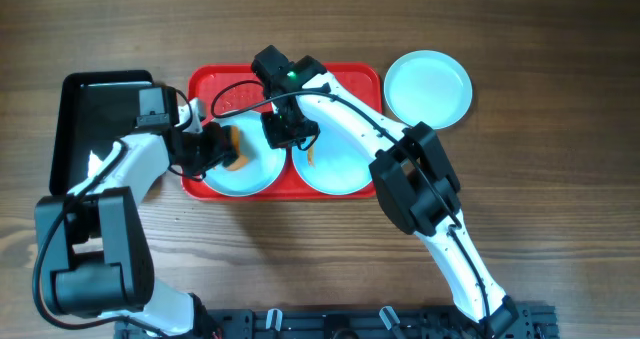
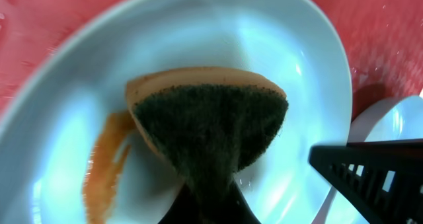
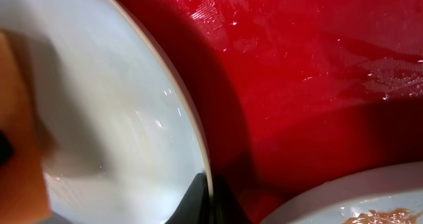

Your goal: Clean dirty plates on tray and stack at the side

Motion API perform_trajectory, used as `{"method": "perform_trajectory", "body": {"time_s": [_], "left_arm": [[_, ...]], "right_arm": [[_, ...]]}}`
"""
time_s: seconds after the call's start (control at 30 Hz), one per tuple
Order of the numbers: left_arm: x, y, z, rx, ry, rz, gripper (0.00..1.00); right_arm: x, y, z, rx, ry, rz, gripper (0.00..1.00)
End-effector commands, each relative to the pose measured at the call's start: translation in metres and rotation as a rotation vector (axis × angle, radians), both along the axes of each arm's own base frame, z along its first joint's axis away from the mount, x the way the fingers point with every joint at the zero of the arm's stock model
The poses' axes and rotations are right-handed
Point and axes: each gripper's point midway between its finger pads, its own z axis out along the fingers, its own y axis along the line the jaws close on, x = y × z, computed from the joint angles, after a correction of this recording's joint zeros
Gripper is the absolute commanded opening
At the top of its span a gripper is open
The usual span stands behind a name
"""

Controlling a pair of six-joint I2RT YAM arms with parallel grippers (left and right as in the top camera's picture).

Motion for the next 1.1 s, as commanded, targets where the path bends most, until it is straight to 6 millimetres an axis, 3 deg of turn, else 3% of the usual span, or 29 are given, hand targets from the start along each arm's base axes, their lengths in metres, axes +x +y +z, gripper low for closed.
{"method": "perform_trajectory", "body": {"time_s": [0.0,0.17,0.47,0.67,0.83,1.07], "left_arm": [[-0.006,-0.017,-0.006,-0.023,0.001,-0.088,0.04],[-0.007,-0.015,-0.013,0.037,0.000,-0.118,0.04],[-0.022,0.042,-0.033,0.370,0.104,-0.041,0.04],[-0.027,0.074,-0.033,0.542,0.145,0.036,0.04],[-0.023,0.084,-0.022,0.583,0.125,0.127,0.04],[-0.006,0.072,0.021,0.510,-0.020,0.148,0.04]], "right_arm": [[0.003,0.000,-0.004,-0.021,-0.019,0.005,0.04],[0.004,0.000,-0.004,-0.020,-0.021,0.005,0.04],[0.004,0.000,-0.004,-0.021,-0.021,0.005,0.04],[0.004,0.000,-0.004,-0.021,-0.021,0.005,0.04],[0.004,0.000,-0.004,-0.024,-0.024,0.004,0.04],[0.005,-0.001,-0.005,-0.029,-0.029,0.003,0.04]]}}
